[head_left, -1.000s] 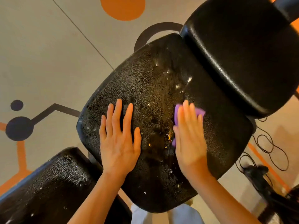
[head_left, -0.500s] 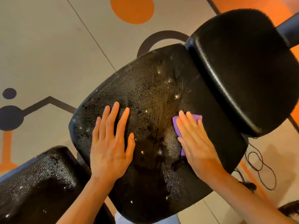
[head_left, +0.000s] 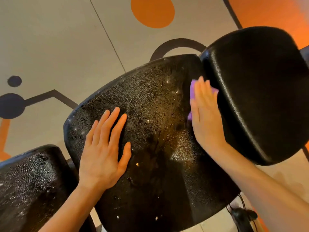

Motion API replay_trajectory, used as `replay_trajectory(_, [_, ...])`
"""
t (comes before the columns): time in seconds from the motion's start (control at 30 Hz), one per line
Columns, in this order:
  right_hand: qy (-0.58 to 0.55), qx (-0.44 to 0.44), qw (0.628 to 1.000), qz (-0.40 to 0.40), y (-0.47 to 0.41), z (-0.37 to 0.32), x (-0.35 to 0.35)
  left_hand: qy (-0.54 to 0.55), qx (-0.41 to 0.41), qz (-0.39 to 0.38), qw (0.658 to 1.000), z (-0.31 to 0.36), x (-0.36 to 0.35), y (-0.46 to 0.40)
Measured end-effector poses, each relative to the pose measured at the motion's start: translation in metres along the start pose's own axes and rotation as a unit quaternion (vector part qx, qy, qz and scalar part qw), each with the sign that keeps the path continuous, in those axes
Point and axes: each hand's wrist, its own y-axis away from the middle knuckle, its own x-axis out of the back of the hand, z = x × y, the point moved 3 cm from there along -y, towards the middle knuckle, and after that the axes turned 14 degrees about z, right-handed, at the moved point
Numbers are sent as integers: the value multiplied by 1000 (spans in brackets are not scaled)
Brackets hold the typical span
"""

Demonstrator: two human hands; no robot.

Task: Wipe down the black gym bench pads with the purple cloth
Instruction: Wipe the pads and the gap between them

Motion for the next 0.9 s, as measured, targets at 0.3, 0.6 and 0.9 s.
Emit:
replay_trajectory(0.3, [-18, 69, 997, -41, 69, 30, 34, -12, 0, -15, 1000, 1, 0, -2])
replay_trajectory(0.6, [34, 127, 989, -68, 34, 5, 12, -18, -12, -4, 1000, 0, -2, 0])
replay_trajectory(0.9, [4, 52, 999, 3, -57, -25, -19, -11, -12, 7, 1000, -1, -2, 2])
